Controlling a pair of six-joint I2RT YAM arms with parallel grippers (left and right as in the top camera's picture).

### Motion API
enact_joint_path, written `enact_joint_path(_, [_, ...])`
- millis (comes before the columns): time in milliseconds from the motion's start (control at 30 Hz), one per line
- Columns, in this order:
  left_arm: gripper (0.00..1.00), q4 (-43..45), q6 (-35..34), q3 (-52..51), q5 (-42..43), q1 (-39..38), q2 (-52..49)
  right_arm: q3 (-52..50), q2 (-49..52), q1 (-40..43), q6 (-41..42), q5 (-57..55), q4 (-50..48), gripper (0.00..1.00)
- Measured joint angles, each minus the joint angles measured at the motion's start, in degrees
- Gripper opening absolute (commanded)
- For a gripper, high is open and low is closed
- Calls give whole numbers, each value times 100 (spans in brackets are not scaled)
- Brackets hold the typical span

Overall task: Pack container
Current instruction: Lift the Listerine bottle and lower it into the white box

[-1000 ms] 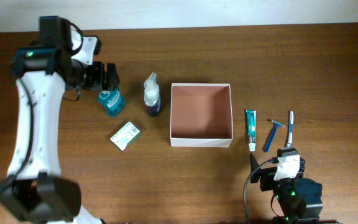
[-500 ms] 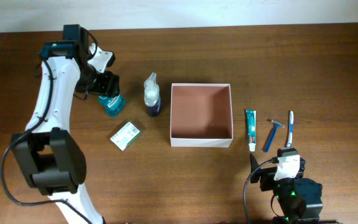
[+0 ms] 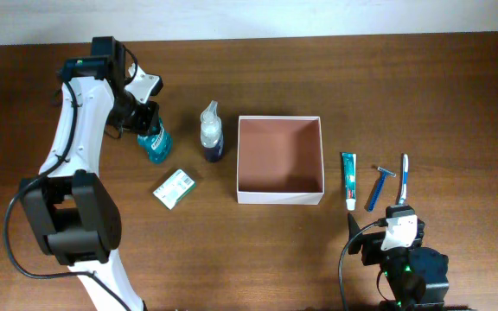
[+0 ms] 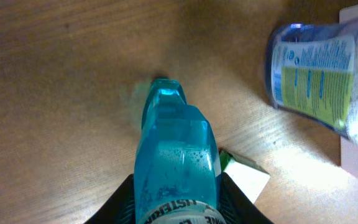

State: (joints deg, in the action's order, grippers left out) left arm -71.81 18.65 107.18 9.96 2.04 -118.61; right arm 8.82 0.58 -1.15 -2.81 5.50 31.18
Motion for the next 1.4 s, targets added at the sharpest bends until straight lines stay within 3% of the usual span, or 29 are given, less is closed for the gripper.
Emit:
enact_joint_path(133, [12,-1003,-197,702,-39,-4,-57,0,0,0,2,0,2,99])
enact_joint_path(233, [1,-1659,-389,1513,-52,-4,-94,0,0,0,2,0,-2,99])
enact_joint_path(433, [1,-2433,-732,3012,-59,-129,133,0,0,0,2,0,0,99])
enact_joint_path(800, [1,-2505,-1552,3329,-66,-2039,1294,0,0,0,-2,0,0,99])
enact_joint_path(900, [1,-2363,-1867,3283,-48,-2715,1300,0,0,0,-2,0,0,99])
enact_joint_path(1067, [1,-1156,-2197,2695,-96,-3447,1167,0,0,0,2,0,0,99])
enact_joint_path(1400, [1,249,-2371,1757,-179,-4046,-667,0,0,0,0,0,0,99])
